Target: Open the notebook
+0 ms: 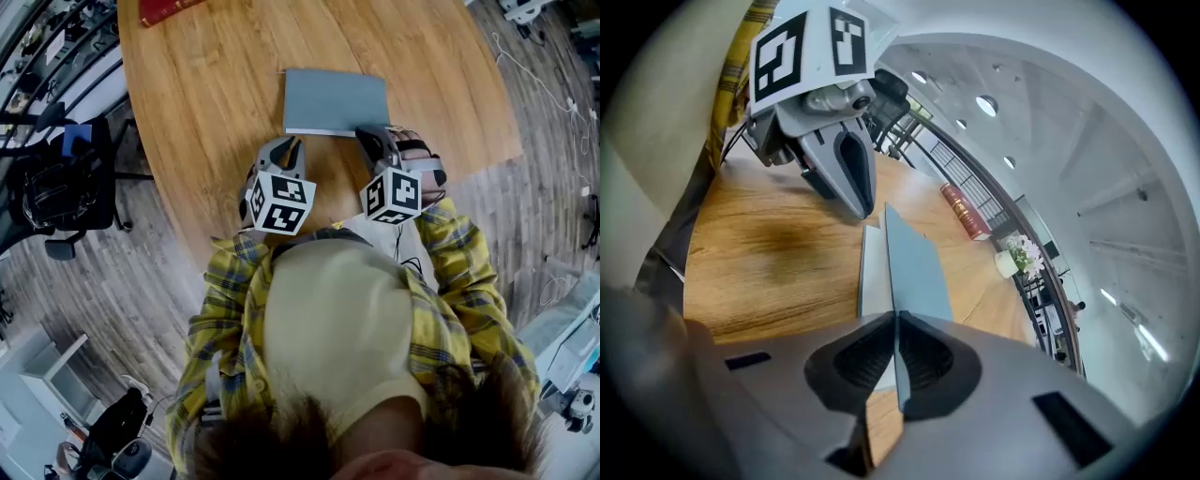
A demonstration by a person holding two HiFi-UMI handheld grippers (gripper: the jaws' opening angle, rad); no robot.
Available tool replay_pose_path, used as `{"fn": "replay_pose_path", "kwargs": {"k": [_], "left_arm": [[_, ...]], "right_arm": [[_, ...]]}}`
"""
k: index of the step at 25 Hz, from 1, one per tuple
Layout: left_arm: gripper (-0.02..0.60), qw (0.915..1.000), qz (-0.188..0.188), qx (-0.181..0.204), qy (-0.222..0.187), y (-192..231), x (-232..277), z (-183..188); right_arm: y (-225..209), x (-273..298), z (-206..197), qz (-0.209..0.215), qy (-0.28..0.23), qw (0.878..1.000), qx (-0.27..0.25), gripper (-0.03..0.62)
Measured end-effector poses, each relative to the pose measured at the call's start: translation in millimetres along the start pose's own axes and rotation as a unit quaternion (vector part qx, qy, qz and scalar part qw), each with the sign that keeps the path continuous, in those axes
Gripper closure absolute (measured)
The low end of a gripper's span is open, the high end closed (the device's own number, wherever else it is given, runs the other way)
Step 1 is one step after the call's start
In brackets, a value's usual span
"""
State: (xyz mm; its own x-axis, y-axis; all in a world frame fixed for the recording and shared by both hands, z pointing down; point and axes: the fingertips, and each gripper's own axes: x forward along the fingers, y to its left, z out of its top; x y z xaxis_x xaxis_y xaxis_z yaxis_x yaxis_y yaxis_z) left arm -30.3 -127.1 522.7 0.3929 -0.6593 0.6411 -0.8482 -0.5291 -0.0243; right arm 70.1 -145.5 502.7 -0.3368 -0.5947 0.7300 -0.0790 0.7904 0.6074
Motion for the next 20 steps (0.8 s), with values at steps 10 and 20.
{"fn": "replay_pose_path", "kwargs": {"k": [10, 20], "left_arm": [[0.354, 0.9315, 0.12, 0.343, -0.001, 11.4, 3.4, 18.7], [0.348, 0.882, 0.099, 0.46, -0.023, -9.4, 32.1, 29.3]], "right_arm": [[-7.1, -3.7, 1.4, 0.004, 0.009, 1.0, 0.02, 0.523], [-6.7, -4.8, 0.9, 0.013, 0.009, 0.999, 0.029, 0.523]]}}
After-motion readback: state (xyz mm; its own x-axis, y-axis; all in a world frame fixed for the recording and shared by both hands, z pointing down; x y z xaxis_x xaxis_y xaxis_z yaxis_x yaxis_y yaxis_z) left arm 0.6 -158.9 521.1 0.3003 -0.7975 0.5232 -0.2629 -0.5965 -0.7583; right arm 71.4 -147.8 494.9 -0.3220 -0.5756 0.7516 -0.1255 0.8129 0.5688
